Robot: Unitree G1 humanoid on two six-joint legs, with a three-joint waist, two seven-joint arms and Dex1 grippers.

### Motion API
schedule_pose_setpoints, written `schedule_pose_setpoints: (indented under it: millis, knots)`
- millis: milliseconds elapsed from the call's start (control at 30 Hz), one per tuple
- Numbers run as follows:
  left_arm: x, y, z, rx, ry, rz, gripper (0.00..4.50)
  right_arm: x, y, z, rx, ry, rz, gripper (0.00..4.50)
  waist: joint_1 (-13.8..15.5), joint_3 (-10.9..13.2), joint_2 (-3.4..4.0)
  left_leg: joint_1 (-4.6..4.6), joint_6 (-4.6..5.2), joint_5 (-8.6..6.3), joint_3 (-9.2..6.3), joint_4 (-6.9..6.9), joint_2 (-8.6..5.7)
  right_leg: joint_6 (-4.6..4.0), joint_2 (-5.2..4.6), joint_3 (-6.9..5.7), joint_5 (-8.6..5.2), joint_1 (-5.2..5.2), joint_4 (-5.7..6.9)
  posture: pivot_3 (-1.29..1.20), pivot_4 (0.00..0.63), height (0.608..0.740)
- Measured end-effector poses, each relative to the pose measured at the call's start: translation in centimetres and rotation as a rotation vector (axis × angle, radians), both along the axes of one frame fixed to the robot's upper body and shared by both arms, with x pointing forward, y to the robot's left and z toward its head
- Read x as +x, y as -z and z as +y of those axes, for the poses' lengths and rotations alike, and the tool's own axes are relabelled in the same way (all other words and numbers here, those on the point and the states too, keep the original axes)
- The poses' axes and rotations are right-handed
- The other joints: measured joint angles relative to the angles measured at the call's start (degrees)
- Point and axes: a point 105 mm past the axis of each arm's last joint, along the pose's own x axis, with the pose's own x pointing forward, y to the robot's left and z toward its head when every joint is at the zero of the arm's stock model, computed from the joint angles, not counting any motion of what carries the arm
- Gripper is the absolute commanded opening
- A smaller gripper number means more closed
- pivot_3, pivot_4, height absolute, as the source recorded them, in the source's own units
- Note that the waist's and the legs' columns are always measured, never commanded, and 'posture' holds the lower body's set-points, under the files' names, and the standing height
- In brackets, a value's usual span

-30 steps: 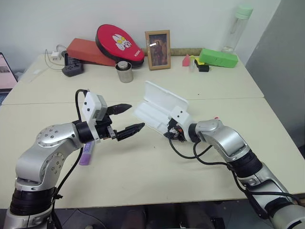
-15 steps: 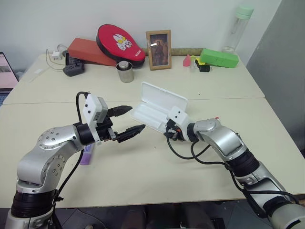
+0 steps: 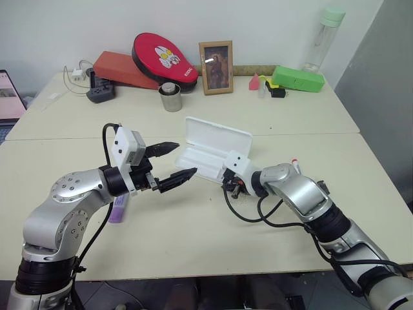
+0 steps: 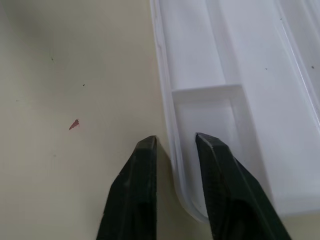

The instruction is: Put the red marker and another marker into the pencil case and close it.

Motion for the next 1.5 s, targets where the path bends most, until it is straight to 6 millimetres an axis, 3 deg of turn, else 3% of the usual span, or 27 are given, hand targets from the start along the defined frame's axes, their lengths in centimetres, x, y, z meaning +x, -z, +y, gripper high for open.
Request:
schedule_pose_setpoints:
  millis: [33,400,567,667,800,1167,1433,1500]
  knots:
    - [0.0,0.0,0.0,0.000,0.000,0.000,4.50,0.0,0.0,0.0,0.001,-0.002,0.001,0.05,0.0,0.0,0.00,0.00,0.00,0.00,-0.01,0.00,0.00,0.00,0.00,0.00,0.00,0.00,0.00,0.00,0.150,0.740]
    - [-0.6,0.3,0.1,0.016,0.006,0.005,4.50,-0.3,-0.4,-0.8,-0.011,-0.054,-0.005,0.05,0.0,0.0,0.00,-0.01,0.00,0.00,-0.01,0.00,-0.01,0.00,-0.02,0.01,0.00,0.00,-0.02,0.00,0.150,0.740]
    - [-3.3,1.7,2.5,0.101,-0.009,0.089,4.50,-3.5,-1.5,-2.3,-0.093,-0.338,-0.032,0.05,-0.1,0.0,0.04,-0.03,0.03,-0.02,-0.02,-0.06,0.08,0.01,-0.11,0.06,-0.02,-0.06,-0.11,0.00,0.150,0.740]
    - [-4.2,1.9,3.6,0.118,-0.034,0.104,4.50,-4.8,-1.4,-2.1,-0.120,-0.472,-0.042,0.05,-0.1,0.0,0.03,-0.01,0.02,-0.01,-0.02,-0.05,0.19,-0.01,-0.09,-0.02,-0.01,-0.05,-0.08,0.00,0.150,0.740]
    - [-5.5,2.3,3.6,0.145,-0.023,0.117,4.50,-6.2,-0.6,-1.3,-0.110,-0.592,-0.044,0.05,0.0,0.0,0.03,0.03,0.00,0.00,-0.01,-0.02,0.17,-0.01,-0.09,-0.03,-0.01,0.03,-0.07,0.00,0.150,0.740]
    - [-6.3,2.1,3.2,0.135,-0.025,0.117,4.50,-5.6,1.0,-1.1,-0.129,-0.642,-0.053,0.05,0.1,0.0,0.03,0.03,0.00,0.00,-0.03,-0.02,0.12,-0.02,-0.13,0.01,-0.01,0.02,-0.07,0.00,0.150,0.740]
    - [-5.9,1.5,2.9,0.137,-0.015,0.091,4.50,-5.7,0.3,-0.7,-0.095,-0.630,-0.062,1.69,0.1,0.0,0.03,0.03,0.00,0.00,-0.03,-0.03,0.11,-0.02,-0.12,-0.02,-0.01,0.02,-0.07,0.00,0.150,0.740]
    - [-5.8,1.3,2.6,0.136,-0.002,0.084,4.50,-6.0,0.1,-0.5,-0.071,-0.620,-0.053,2.27,0.1,0.0,0.03,0.03,-0.01,0.00,-0.02,-0.03,0.11,-0.02,-0.12,0.00,-0.01,0.02,-0.07,0.00,0.150,0.740]
